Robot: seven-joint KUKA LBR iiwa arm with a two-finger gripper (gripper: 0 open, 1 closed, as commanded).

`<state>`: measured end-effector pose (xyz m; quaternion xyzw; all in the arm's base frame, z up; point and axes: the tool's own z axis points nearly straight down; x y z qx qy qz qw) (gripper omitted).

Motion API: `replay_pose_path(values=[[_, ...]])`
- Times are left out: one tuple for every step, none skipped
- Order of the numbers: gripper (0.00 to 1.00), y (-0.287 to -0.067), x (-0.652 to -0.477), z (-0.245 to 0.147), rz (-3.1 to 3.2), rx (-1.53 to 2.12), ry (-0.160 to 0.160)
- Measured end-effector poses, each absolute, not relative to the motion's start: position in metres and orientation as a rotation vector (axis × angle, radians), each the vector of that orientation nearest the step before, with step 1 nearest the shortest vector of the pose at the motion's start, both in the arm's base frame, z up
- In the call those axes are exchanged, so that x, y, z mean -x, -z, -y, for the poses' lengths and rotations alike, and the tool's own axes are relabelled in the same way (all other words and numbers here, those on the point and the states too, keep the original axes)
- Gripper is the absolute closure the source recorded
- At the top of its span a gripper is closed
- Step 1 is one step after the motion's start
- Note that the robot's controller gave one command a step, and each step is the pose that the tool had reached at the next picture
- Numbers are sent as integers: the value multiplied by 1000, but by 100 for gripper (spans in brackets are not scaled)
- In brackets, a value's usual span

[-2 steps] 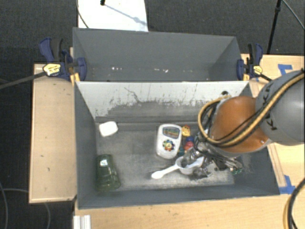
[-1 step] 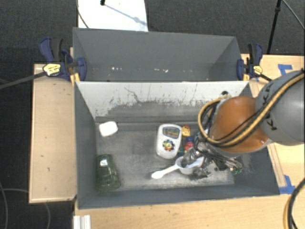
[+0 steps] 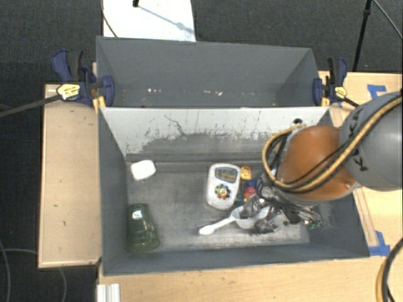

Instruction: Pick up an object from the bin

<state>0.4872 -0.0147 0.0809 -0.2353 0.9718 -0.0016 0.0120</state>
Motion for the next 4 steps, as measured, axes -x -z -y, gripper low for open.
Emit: replay_pose_path(values=[[100,-91,-487,14,-3040,738,3],[100,-97,-486,15,-3046,739,1],[100,-103,-486,15,-3050,740,0],[100,-111,-486,14,-3051,740,-1]])
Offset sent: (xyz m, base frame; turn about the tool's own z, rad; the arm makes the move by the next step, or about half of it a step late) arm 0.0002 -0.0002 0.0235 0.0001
